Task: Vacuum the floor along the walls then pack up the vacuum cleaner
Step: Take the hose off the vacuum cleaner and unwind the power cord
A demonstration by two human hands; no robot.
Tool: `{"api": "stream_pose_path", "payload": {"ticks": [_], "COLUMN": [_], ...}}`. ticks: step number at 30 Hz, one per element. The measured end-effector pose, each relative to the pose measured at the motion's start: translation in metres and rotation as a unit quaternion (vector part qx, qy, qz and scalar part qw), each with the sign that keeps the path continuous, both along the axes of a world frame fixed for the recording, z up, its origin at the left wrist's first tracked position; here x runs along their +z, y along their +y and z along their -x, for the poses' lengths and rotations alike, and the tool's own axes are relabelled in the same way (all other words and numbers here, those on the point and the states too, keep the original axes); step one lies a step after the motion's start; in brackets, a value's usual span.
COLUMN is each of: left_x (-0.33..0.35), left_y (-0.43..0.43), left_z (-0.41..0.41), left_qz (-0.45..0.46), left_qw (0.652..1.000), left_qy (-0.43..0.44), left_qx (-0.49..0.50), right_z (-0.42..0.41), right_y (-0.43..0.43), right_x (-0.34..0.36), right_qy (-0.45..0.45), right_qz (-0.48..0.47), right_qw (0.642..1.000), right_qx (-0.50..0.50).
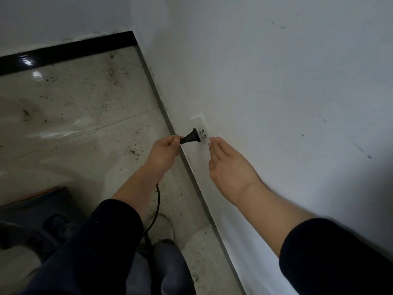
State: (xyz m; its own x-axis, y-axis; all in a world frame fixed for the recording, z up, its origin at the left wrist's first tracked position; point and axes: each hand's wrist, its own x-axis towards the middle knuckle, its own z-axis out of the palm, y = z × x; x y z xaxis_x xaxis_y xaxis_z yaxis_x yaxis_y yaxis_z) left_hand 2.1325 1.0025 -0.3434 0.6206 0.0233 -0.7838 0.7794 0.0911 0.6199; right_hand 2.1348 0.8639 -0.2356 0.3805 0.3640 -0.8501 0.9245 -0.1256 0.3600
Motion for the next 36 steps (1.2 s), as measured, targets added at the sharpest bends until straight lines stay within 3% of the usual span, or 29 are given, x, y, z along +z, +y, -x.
{"api": "stream_pose_path", "payload": {"ticks": [15,25,36], "left_x": [0.003,0.004,0.005], "left_y": [-0.004,-0.009,-0.010], "left_z": [0.013,0.006,0.005], "left_qz": [-0.042,-0.073,-0.188], "left_qw": [0.995,0.991,0.969], "left_qy": [-0.089,-0.087,-0.117], "left_qx": [-0.033,-0.065,-0.110], "right_z": [0.003,0.007,0.009], "right_y": [0.004,0.011,0.014], "right_x": [-0.003,-0.006,-0.013], "right_qy": [0.005,0.005,0.022], "right_qz": [-0.016,-0.038,-0.064], "right_qw": [1.000,0.999,0.997], "right_qx": [-0.016,-0.027,-0.024]}}
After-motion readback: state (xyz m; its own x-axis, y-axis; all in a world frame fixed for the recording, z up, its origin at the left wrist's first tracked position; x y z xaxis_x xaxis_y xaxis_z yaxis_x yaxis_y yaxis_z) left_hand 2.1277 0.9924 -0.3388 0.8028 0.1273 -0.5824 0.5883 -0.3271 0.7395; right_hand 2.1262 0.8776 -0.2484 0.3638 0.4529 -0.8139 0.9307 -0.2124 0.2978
